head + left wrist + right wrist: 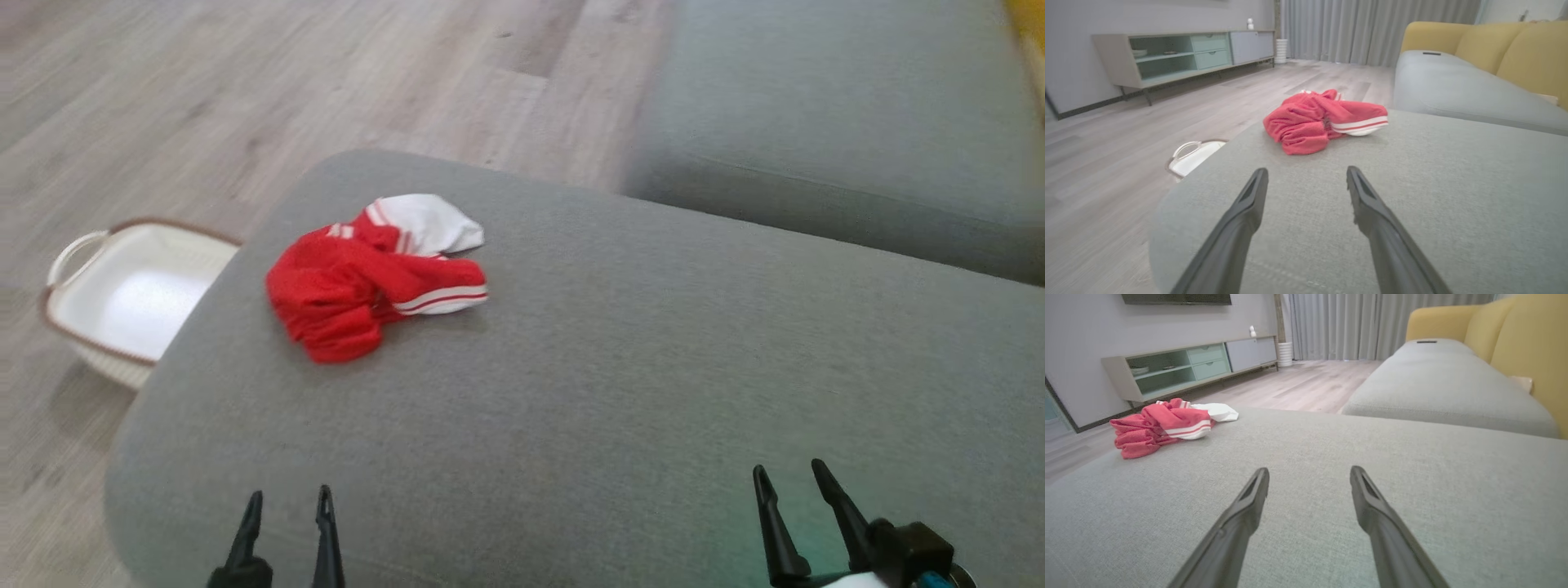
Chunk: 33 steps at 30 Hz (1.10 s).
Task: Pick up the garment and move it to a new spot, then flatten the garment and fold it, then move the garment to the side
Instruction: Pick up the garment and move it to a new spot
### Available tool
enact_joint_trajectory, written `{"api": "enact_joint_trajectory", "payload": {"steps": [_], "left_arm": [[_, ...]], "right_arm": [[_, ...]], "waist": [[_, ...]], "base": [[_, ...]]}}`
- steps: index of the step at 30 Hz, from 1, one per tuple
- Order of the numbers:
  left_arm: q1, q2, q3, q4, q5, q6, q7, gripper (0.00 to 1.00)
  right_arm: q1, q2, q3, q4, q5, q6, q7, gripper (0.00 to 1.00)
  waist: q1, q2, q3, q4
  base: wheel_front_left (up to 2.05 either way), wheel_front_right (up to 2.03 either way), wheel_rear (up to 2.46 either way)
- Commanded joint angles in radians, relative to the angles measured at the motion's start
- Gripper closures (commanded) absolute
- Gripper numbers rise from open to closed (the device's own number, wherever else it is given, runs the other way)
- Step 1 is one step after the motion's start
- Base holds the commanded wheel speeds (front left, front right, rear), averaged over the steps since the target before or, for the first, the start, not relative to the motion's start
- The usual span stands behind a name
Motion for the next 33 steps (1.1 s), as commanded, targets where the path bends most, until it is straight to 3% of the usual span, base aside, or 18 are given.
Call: {"api": "enact_joint_trajectory", "payload": {"steps": [1,12,20,25,27,33], "left_arm": [[-0.052,-0.008,0.029,-0.035,0.01,0.006,-0.006,0.0],[-0.095,-0.007,0.052,-0.12,0.011,0.052,-0.006,0.0],[-0.413,0.029,0.095,-0.217,0.053,0.049,-0.006,0.0],[-0.622,0.053,0.105,-0.037,0.042,0.021,-0.006,0.0],[-0.745,0.062,0.11,0.114,0.03,0.0,0.019,0.0],[-1.056,0.092,0.146,0.55,-0.03,-0.044,0.271,0.0]], "right_arm": [[-0.048,-0.005,0.019,-0.031,-0.003,-0.001,-0.011,0.0],[-0.06,-0.071,-0.001,-0.056,-0.018,-0.001,-0.011,0.0],[-0.123,-0.239,-0.037,-0.118,0.0,-0.001,-0.011,0.0],[-0.154,-0.315,-0.055,-0.142,0.017,-0.001,-0.011,0.0],[-0.168,-0.346,-0.054,-0.154,0.025,-0.001,-0.011,0.0],[-0.205,-0.414,-0.064,-0.199,0.043,-0.001,-0.011,0.0]], "waist": [[0.0,0.0,0.019,0.038],[0.0,0.0,0.111,0.012],[0.0,0.0,0.351,-0.055],[0.0,0.0,0.451,-0.077],[0.0,0.0,0.49,-0.088],[0.0,0.0,0.571,-0.129]], "base": [[0.0,0.0,0.0],[0.0,0.0,0.0],[0.0,0.0,0.0],[0.0,0.0,0.0],[0.0,0.0,0.0],[0.0,0.0,0.0]]}}
